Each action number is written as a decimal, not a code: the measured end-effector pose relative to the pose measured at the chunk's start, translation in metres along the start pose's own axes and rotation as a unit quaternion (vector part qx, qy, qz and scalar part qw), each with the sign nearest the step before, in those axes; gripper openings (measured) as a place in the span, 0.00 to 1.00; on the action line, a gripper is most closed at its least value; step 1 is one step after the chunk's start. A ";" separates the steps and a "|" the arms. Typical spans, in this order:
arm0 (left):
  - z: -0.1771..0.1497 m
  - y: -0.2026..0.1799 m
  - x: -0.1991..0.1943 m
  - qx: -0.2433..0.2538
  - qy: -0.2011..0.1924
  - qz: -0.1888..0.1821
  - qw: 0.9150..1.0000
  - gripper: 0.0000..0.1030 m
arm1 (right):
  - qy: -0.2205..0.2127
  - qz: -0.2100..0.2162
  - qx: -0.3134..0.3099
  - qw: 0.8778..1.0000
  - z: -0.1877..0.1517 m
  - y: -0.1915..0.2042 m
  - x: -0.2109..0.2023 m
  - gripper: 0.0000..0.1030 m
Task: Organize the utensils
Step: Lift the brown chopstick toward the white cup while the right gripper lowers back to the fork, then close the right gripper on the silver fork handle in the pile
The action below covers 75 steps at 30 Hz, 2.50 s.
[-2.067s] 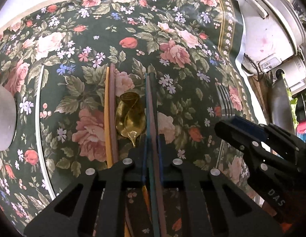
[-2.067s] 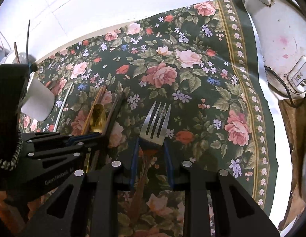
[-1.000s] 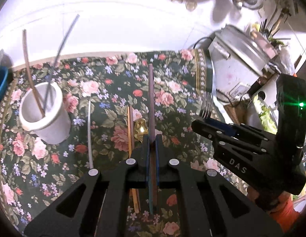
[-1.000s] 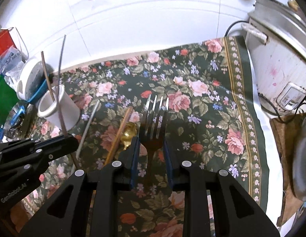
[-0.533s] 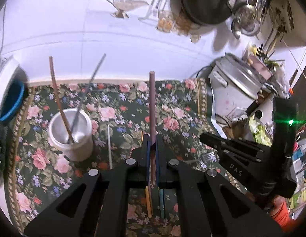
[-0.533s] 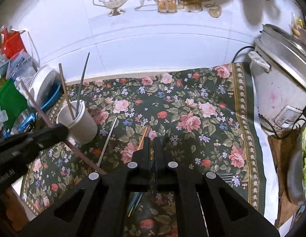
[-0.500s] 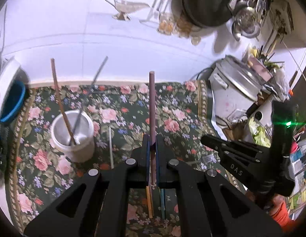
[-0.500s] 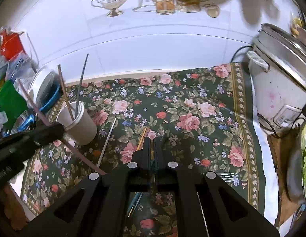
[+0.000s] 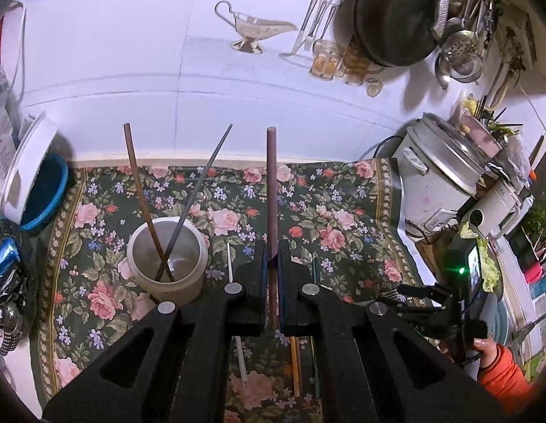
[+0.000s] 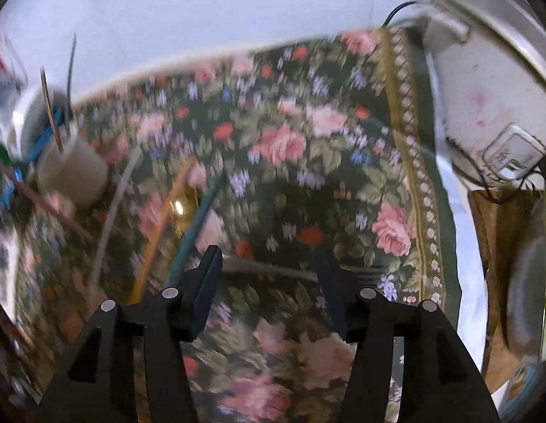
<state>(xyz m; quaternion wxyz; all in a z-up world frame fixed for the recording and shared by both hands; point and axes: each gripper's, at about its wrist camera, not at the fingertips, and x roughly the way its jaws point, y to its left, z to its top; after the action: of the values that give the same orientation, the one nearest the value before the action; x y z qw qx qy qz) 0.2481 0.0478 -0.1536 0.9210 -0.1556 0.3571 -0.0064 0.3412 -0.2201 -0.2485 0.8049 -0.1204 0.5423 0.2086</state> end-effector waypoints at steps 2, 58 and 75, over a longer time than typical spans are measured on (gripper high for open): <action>-0.001 -0.001 0.003 -0.001 0.004 0.002 1.000 0.03 | 0.020 0.010 0.019 1.000 -0.008 -0.009 0.008 0.49; 0.006 0.038 0.018 -0.026 0.015 0.009 1.000 0.03 | 0.024 -0.014 0.199 0.980 0.019 -0.025 0.062 0.50; 0.007 0.032 0.025 -0.018 0.020 -0.001 1.000 0.03 | 0.037 -0.012 0.171 0.985 -0.008 -0.046 0.032 0.32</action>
<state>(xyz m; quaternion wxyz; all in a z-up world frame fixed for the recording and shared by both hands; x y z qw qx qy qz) 0.2685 0.0776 -0.1744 0.9109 -0.1721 0.3751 -0.0037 0.3660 -0.2574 -0.2828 0.7959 0.0044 0.5974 0.0984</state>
